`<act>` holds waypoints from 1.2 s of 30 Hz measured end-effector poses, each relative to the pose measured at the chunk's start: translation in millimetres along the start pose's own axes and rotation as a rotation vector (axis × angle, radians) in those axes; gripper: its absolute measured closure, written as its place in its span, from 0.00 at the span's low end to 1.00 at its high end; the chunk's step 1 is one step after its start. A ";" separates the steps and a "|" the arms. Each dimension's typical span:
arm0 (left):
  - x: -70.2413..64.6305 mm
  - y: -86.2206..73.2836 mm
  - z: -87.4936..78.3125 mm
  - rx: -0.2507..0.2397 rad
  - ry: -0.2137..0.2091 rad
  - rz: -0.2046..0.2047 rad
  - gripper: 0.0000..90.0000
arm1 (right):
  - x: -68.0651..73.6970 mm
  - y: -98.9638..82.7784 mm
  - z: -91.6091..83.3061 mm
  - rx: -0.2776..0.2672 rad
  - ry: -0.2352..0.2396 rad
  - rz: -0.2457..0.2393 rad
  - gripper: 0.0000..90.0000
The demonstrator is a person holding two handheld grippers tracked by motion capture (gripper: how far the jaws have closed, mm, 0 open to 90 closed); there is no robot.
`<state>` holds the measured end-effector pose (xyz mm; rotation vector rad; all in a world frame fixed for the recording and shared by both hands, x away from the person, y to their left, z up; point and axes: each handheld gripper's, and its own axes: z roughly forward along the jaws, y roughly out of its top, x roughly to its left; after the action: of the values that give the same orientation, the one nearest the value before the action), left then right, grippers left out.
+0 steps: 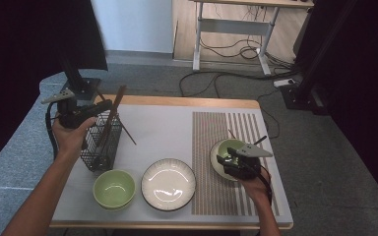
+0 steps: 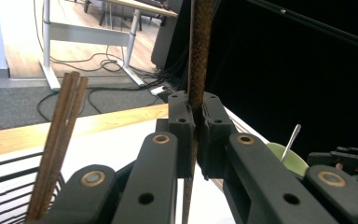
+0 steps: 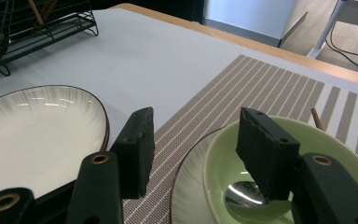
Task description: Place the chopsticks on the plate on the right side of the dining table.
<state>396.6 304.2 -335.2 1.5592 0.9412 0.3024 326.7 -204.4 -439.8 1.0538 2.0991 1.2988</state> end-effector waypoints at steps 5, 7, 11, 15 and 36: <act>-4.7 -5.0 5.4 0.012 -0.012 0.004 0.94 | 5.9 3.7 3.6 -0.004 0.010 -0.010 0.51; -6.8 -7.1 7.6 0.015 -0.018 0.009 0.94 | 7.3 4.8 4.3 -0.002 0.012 -0.015 0.51; -10.3 -10.4 12.3 0.027 -0.023 0.012 0.94 | 8.8 7.2 5.5 -0.010 0.017 -0.014 0.52; -13.2 -12.5 15.2 0.032 -0.031 0.012 0.94 | 10.4 8.2 7.1 -0.008 0.019 -0.017 0.52; -27.3 -18.9 31.8 0.059 -0.064 0.028 0.94 | 19.8 20.4 19.5 -0.014 0.056 -0.036 0.52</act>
<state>393.1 261.3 -351.5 1.6273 0.8862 0.2452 336.0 -172.6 -430.2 0.9801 2.1374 1.3384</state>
